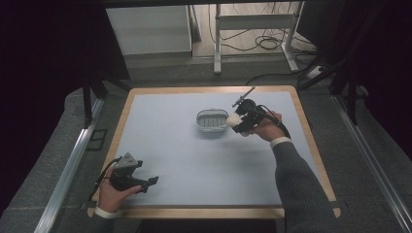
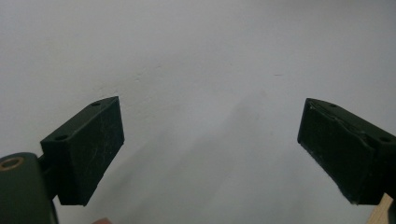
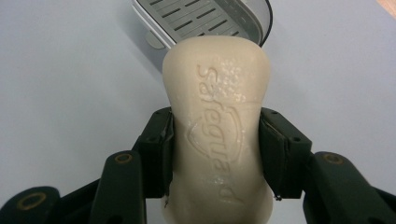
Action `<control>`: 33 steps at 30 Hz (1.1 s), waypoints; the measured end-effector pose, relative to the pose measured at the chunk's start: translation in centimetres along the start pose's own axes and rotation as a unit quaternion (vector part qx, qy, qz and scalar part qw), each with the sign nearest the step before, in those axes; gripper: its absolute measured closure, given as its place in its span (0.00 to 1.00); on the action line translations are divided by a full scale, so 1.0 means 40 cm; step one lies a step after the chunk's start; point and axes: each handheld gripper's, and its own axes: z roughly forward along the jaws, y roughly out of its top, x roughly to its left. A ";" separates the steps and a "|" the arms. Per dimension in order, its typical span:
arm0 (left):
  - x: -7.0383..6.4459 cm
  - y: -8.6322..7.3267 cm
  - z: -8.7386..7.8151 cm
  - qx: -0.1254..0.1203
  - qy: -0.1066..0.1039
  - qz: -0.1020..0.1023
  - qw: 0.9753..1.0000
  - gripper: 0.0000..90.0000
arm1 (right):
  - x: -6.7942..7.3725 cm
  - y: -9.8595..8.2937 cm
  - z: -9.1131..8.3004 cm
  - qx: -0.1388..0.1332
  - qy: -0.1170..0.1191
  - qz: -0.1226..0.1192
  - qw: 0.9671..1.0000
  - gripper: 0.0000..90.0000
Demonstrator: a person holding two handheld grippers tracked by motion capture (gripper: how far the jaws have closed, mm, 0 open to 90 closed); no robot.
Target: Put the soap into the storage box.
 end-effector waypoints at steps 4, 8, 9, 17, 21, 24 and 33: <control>-0.001 0.000 0.001 0.001 0.000 0.001 1.000 0.09 | -0.005 0.013 0.003 -0.007 -0.004 -0.004 1.000 0.55; 0.000 0.000 0.001 0.002 0.000 0.001 1.000 0.08 | -0.012 0.024 0.004 -0.009 0.004 -0.007 1.000 0.55; 0.000 0.000 0.001 0.002 0.000 0.001 1.000 0.08 | -0.016 0.029 0.006 -0.012 0.004 -0.010 1.000 0.55; 0.000 0.000 0.002 0.003 -0.001 0.002 1.000 0.08 | -0.025 0.049 0.020 -0.012 0.011 -0.019 1.000 0.55; -0.001 0.000 0.001 0.002 -0.002 0.002 1.000 0.08 | -0.031 0.061 0.029 -0.012 0.009 -0.019 1.000 0.55; -0.001 0.000 0.001 0.002 -0.002 0.002 1.000 0.08 | -0.033 0.071 0.034 -0.016 0.012 -0.027 0.999 0.55; -0.001 0.000 0.000 0.000 -0.002 0.001 1.000 0.08 | -0.031 0.086 0.050 -0.014 0.018 -0.035 0.999 0.55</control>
